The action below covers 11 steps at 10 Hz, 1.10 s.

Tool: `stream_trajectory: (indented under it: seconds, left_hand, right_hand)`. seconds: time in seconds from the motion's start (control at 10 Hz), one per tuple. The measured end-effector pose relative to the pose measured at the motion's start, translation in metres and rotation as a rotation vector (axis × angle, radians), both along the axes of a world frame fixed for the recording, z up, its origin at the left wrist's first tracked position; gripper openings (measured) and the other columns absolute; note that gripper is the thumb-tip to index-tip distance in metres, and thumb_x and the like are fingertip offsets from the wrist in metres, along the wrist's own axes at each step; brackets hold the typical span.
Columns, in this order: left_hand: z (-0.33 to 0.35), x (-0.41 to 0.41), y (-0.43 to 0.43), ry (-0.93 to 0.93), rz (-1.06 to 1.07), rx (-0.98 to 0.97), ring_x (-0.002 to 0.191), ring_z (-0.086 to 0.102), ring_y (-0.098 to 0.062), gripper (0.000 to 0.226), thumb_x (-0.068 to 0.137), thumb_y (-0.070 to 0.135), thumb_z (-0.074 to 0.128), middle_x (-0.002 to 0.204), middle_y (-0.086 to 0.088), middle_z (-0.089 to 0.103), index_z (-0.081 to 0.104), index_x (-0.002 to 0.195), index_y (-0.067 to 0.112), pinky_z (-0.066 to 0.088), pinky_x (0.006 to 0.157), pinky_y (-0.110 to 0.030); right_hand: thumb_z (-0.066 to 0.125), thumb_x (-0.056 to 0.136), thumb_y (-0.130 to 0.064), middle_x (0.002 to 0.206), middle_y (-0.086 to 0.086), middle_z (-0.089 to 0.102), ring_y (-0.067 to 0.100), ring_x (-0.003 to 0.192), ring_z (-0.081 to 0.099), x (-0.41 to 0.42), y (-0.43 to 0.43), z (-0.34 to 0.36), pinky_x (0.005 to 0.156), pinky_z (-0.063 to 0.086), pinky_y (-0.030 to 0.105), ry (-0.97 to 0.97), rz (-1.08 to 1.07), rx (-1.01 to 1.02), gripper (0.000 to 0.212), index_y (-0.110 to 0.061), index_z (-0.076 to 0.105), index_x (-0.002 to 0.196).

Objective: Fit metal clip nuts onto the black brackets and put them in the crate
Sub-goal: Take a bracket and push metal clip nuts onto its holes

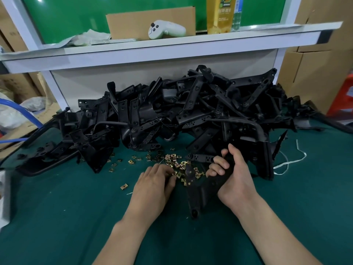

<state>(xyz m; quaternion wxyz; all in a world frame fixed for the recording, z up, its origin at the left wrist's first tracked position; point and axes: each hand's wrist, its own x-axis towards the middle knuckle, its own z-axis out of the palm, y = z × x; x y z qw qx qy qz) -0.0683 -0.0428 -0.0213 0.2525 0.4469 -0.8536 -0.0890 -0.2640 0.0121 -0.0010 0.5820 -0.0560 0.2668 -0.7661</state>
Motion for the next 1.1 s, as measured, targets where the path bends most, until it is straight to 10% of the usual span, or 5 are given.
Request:
stream_trajectory:
  seconds: [0.4, 1.1]
  left_hand:
    - [0.029, -0.007, 0.014, 0.888, 0.035, 0.424, 0.072, 0.063, 0.002, 0.011, 0.099, 0.021, 0.062, 0.081, 0.015, 0.070, 0.069, 0.096, 0.030, 0.046, 0.066, -0.008]
    - [0.029, -0.013, 0.019, 1.067, -0.109, 0.664, 0.084, 0.069, -0.011, 0.019, 0.094, 0.018, 0.067, 0.090, 0.000, 0.075, 0.078, 0.105, 0.029, 0.054, 0.079, -0.017]
  right_hand:
    - [0.067, 0.091, -0.042, 0.059, -0.009, 0.030, 0.009, 0.046, 0.032, -0.003, 0.002, -0.001, 0.046, 0.040, 0.023, -0.008, 0.005, -0.011, 0.027, -0.024, 0.060, 0.072]
    - [0.079, 0.077, -0.036, 0.065, -0.004, 0.049, 0.008, 0.045, 0.039, 0.016, 0.002, 0.005, 0.045, 0.042, 0.023, 0.309, 0.180, 0.000, 0.032, -0.015, 0.067, 0.098]
